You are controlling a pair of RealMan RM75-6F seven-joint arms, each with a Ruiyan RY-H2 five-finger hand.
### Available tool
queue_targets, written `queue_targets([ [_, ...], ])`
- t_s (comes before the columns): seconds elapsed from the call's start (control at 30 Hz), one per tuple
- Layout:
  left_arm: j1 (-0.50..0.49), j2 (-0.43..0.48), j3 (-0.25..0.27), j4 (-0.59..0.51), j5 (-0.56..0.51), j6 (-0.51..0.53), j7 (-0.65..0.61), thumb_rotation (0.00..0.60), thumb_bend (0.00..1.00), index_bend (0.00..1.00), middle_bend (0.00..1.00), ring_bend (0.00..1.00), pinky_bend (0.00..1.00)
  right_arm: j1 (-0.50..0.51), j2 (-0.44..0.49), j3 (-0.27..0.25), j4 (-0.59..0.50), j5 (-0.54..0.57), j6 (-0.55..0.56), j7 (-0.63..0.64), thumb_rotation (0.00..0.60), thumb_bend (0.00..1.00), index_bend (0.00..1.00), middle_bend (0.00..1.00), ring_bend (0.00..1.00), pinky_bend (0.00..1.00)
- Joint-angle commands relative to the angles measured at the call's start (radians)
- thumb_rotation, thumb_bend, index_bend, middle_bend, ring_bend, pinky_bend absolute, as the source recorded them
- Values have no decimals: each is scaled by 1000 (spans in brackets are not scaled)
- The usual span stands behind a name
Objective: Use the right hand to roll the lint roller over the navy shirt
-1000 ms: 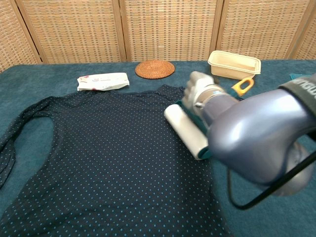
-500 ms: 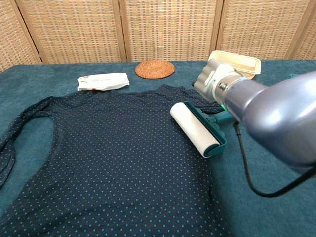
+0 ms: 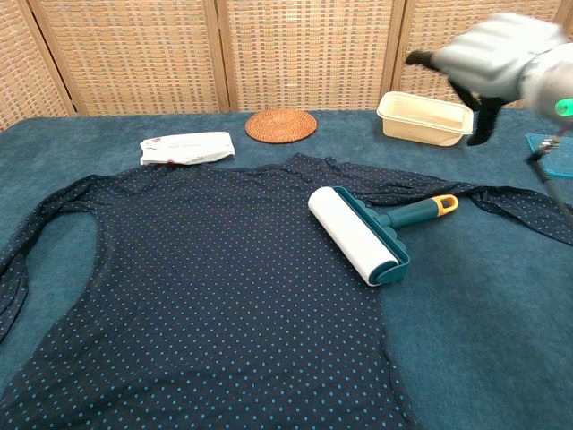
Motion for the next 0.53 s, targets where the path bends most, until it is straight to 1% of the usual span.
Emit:
queue_targets([
  [0.03,10,-5,4,11,32,26,-23,600,0,0,0,0,0,-263,202,-101,11,-316,110,491,600,0,0,84,52,45],
  [0.1,13,-7,6,14,41,35,-29,600,0,0,0,0,0,-298,219,-111,17,-351,135,564,600,0,0,11,1,0],
  [0.13,17,-9,8,17,50,44,-31,600,0,0,0,0,0,-331,233,-124,29,-389,161,621,600,0,0,2,0,0],
  [0.2,27,-14,8,13,46,60,-10,600,0,0,0,0,0,-401,247,-158,56,-457,223,706,600,0,0,0,0,0],
  [0.23,30,-16,8,10,43,66,-1,600,0,0,0,0,0,-424,247,-166,64,-477,239,737,600,0,0,0,0,0],
  [0.33,36,-18,7,2,45,79,8,600,0,0,0,0,0,-476,240,-173,80,-508,270,793,600,0,0,0,0,0],
  [0.53,44,-26,7,14,94,117,-24,600,0,0,0,0,0,-551,219,-173,115,-546,297,834,600,0,0,0,0,0],
])
